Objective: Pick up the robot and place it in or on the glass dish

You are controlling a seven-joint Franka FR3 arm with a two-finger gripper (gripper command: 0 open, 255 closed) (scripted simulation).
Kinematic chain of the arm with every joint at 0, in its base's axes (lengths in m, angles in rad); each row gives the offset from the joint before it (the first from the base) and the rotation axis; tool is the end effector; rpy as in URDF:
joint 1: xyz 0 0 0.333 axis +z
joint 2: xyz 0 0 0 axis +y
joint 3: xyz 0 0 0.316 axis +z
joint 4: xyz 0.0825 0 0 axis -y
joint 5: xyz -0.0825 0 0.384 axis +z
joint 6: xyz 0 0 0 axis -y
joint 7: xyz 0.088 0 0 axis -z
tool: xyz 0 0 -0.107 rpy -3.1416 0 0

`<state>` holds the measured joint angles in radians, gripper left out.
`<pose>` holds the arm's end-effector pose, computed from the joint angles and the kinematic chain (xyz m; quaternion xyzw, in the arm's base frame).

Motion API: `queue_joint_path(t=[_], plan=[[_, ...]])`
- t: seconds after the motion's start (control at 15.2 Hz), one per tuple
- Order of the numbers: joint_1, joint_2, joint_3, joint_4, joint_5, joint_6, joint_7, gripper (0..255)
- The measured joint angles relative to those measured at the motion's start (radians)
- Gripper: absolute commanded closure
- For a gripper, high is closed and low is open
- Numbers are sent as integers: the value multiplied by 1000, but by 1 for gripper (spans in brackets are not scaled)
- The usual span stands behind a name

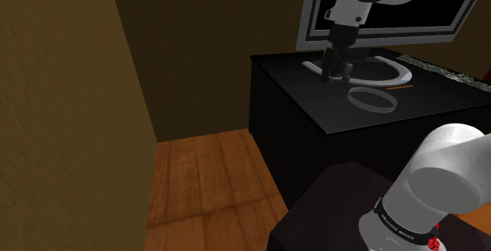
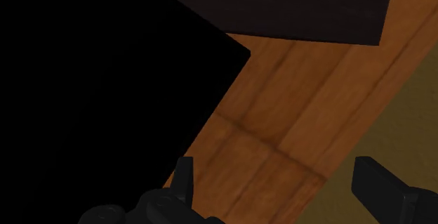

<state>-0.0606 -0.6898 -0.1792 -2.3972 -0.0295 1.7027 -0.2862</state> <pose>0.3312 -0.0947 0.5469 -0.9980 -0.0457 -0.0042 0.0425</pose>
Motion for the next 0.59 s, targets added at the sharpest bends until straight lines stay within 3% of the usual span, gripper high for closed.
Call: queue_joint_path(t=[0.59], plan=[[-26, 174, -194, 86, -117, 97, -307, 0]])
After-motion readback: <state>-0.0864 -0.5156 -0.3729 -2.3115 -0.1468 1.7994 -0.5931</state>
